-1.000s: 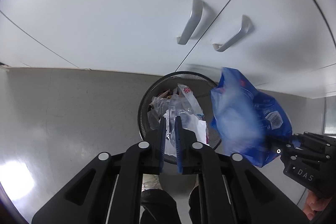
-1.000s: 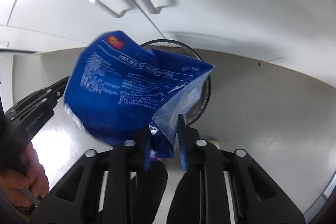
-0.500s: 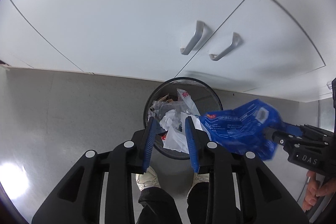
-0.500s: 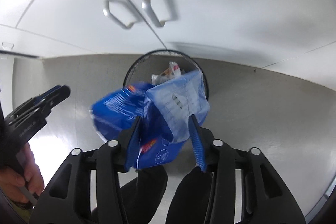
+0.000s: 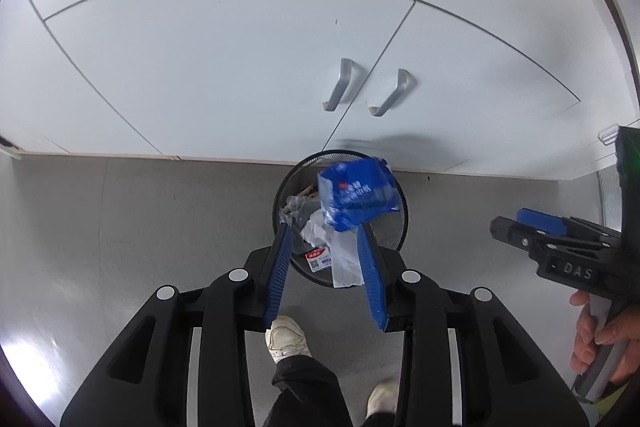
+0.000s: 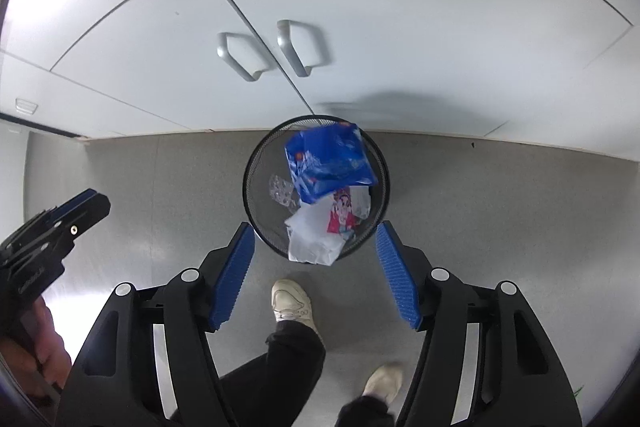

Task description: Collect trash

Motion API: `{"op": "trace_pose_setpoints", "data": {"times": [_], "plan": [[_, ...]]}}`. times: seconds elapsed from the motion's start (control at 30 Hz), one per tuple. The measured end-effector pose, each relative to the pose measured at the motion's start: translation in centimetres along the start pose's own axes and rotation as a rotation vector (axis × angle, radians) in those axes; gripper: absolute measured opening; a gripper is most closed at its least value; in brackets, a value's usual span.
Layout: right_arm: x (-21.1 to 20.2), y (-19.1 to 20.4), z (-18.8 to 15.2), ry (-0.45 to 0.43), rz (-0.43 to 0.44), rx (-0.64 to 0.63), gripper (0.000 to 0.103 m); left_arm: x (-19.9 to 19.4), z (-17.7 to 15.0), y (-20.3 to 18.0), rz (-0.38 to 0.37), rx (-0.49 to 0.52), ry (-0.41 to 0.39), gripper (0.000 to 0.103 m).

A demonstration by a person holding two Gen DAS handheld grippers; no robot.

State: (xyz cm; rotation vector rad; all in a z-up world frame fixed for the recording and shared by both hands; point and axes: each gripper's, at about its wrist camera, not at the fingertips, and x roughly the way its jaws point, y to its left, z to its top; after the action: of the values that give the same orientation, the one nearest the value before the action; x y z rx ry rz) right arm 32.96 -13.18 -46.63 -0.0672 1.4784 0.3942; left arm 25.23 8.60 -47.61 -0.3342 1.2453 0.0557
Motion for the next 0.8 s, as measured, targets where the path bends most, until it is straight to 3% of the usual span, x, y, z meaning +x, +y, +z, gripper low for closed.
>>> {"op": "trace_pose_setpoints", "data": {"times": [0.17,0.27,0.37,0.53,0.6,0.8], "plan": [[-4.2,-0.3,-3.6,-0.089,-0.015,-0.036,0.069,-2.8,-2.9,-1.8,0.014,0.009,-0.036,0.037],[-8.3,-0.4,-6.6,-0.148,-0.011,-0.062,0.072,-6.8,-4.9,-3.5,0.013,0.014,-0.074,0.047],[-13.9,-0.1,-10.3,-0.228,-0.008,-0.100,0.076,-12.6,-7.8,-5.9,0.025,0.042,-0.124,0.050],[-25.0,0.1,-17.7,-0.369,-0.005,-0.137,0.085,-23.7,-14.2,-10.3,0.037,0.062,-0.202,0.068],[-29.9,0.1,-21.3,-0.419,0.001,-0.139,0.087,-27.6,-16.6,-11.7,0.029,0.064,-0.222,0.069],[-39.4,2.0,-29.0,-0.484,0.013,-0.175,0.094,-38.1,-22.2,-14.5,0.035,0.095,-0.270,0.080]]}}
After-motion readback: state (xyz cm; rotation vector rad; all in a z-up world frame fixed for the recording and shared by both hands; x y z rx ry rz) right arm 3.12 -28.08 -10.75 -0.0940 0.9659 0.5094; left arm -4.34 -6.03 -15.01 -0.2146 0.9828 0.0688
